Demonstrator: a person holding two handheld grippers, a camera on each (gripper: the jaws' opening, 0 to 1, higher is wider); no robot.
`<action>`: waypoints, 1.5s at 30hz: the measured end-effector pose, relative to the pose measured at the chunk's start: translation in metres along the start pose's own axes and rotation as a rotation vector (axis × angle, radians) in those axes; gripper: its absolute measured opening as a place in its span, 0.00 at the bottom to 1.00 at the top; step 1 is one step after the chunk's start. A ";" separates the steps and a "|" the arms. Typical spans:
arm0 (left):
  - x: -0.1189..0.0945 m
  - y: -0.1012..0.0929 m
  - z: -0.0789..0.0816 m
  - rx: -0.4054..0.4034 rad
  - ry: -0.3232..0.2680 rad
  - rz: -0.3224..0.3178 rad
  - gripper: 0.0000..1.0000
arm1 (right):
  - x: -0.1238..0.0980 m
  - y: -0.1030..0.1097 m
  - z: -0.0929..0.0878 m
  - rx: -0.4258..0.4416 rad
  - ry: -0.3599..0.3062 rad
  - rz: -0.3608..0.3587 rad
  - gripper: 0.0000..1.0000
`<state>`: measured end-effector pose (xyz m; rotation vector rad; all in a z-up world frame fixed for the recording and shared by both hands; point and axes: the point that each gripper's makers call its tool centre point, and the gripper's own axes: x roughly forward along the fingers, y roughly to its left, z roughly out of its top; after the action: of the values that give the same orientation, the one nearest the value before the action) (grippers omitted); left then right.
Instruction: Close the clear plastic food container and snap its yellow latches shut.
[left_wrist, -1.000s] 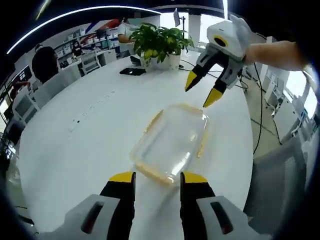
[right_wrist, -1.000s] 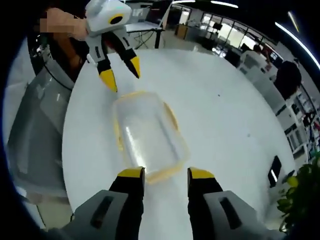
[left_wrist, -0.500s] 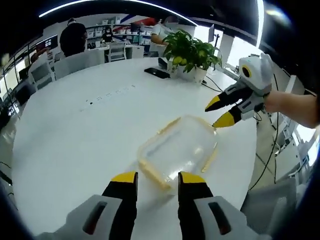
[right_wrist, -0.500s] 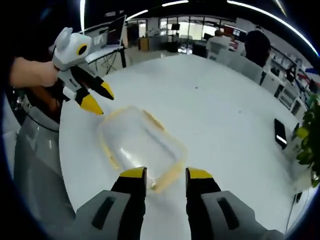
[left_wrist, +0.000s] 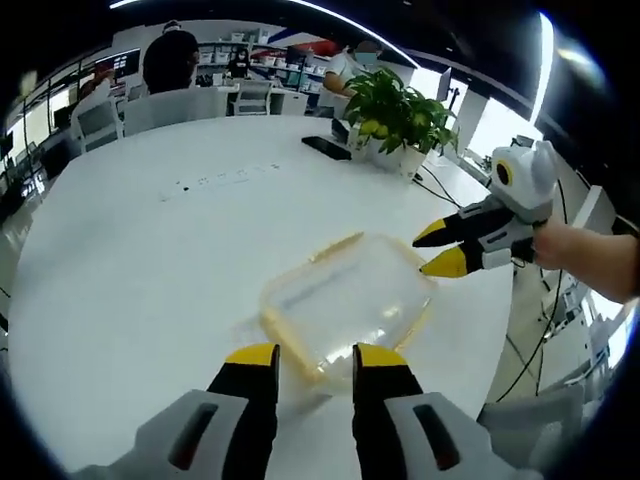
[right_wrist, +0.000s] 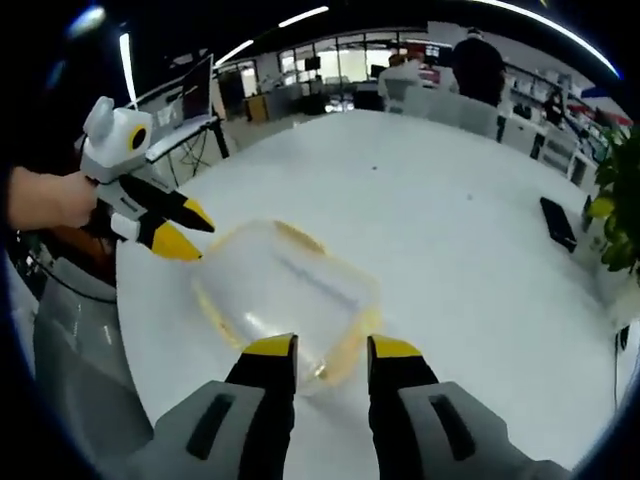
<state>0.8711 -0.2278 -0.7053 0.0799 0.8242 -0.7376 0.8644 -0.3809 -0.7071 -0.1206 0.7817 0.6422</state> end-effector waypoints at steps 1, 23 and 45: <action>0.001 0.000 0.000 -0.003 0.001 0.002 0.21 | 0.000 0.000 0.000 0.011 -0.004 0.002 0.24; 0.007 0.005 -0.007 -0.164 -0.034 0.039 0.15 | 0.004 0.000 -0.003 0.247 -0.053 -0.021 0.23; 0.008 0.009 -0.006 -0.230 -0.046 0.083 0.14 | 0.006 -0.003 -0.006 0.380 -0.076 -0.063 0.23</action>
<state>0.8764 -0.2236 -0.7164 -0.1083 0.8511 -0.5610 0.8654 -0.3824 -0.7160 0.2238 0.8102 0.4271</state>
